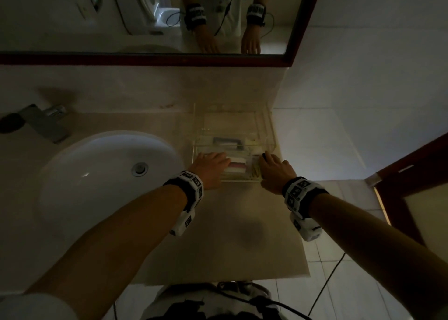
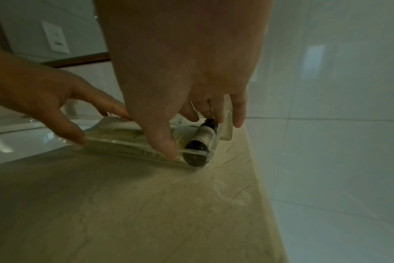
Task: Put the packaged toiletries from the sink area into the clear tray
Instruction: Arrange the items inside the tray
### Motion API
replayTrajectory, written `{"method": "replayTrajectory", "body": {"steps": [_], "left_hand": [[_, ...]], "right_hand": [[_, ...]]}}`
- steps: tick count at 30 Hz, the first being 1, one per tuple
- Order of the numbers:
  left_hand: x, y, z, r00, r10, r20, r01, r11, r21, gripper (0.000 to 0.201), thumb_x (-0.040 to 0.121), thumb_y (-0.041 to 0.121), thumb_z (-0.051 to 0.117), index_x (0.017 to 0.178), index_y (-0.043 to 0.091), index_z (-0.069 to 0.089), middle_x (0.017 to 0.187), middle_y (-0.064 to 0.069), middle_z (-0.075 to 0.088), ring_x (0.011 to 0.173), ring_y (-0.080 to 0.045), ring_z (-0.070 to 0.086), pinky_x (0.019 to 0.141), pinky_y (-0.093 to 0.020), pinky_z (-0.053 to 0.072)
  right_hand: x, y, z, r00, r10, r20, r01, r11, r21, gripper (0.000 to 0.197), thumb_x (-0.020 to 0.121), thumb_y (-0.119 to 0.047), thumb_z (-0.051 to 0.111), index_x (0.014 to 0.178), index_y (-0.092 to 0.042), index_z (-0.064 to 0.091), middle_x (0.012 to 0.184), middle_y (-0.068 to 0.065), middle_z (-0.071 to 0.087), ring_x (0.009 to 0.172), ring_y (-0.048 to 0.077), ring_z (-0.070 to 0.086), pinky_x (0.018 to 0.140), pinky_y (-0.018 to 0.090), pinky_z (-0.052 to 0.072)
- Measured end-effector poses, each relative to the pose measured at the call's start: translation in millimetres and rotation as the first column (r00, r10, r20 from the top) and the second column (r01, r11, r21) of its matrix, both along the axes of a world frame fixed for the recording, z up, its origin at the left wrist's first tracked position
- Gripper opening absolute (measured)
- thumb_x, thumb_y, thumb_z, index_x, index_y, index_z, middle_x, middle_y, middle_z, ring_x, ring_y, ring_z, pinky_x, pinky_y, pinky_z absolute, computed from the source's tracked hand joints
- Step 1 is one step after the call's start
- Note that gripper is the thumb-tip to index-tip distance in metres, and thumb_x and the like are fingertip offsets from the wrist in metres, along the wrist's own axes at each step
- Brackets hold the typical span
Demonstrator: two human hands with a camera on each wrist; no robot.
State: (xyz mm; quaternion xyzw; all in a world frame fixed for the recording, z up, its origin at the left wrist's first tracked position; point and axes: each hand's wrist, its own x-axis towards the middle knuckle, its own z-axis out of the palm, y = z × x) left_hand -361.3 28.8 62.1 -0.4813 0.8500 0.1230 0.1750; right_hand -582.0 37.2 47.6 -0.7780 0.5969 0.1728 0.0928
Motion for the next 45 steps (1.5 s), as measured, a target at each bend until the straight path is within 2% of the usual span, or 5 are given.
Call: {"method": "replayTrajectory", "body": {"steps": [6, 18, 27, 34, 45], "left_hand": [[-4, -10, -7, 0.999, -0.045, 0.02, 0.045, 0.998, -0.04, 0.074, 0.079, 0.04, 0.068, 0.14, 0.016, 0.032, 0.145, -0.008, 0.028, 0.131, -0.028, 0.031, 0.099, -0.045, 0.039], [-1, -34, -3, 1.0, 0.003, 0.011, -0.001, 0.987, -0.164, 0.048, 0.083, 0.033, 0.059, 0.127, 0.017, 0.048, 0.13, -0.009, 0.041, 0.12, -0.028, 0.038, 0.098, -0.041, 0.034], [7, -43, -6, 0.983, 0.18, -0.028, -0.181, 0.983, -0.018, 0.098, 0.079, 0.04, 0.068, 0.151, 0.027, 0.003, 0.158, -0.012, -0.012, 0.145, -0.04, -0.005, 0.116, -0.058, 0.009], [17, -53, -14, 0.974, 0.228, 0.007, -0.228, 0.973, 0.019, 0.101, 0.072, 0.058, 0.067, 0.149, 0.029, 0.01, 0.157, -0.012, 0.002, 0.143, -0.037, 0.007, 0.113, -0.058, 0.019], [21, -69, -9, 0.977, 0.21, -0.027, -0.21, 0.977, -0.032, 0.078, 0.078, 0.054, 0.065, 0.144, 0.033, 0.027, 0.15, -0.013, 0.022, 0.136, -0.035, 0.023, 0.105, -0.049, 0.034]], "right_hand": [[4, 1, -1, 0.984, 0.067, -0.163, -0.067, 0.998, 0.007, 0.077, 0.086, -0.017, 0.054, 0.15, -0.007, 0.012, 0.157, 0.019, 0.005, 0.144, 0.035, 0.015, 0.108, 0.049, 0.032], [6, -27, 7, 0.988, 0.069, -0.136, -0.092, 0.982, -0.166, 0.045, 0.086, -0.015, 0.052, 0.13, -0.009, 0.046, 0.138, 0.011, 0.04, 0.118, 0.03, 0.043, 0.092, 0.041, 0.041], [6, -40, 5, 0.998, -0.038, -0.041, 0.036, 0.998, -0.049, 0.111, 0.076, -0.056, 0.068, 0.152, -0.014, -0.002, 0.16, 0.013, -0.005, 0.147, 0.033, 0.005, 0.113, 0.054, 0.022], [0, -48, 5, 0.997, -0.081, 0.006, 0.081, 0.995, 0.059, 0.112, 0.075, -0.057, 0.068, 0.153, -0.02, -0.003, 0.161, 0.007, -0.007, 0.149, 0.028, 0.0, 0.115, 0.055, 0.021], [0, -66, -1, 0.997, -0.072, 0.039, 0.071, 0.997, 0.021, 0.108, 0.077, -0.058, 0.065, 0.152, -0.024, -0.005, 0.161, 0.005, -0.008, 0.149, 0.026, 0.0, 0.118, 0.051, 0.013]]}}
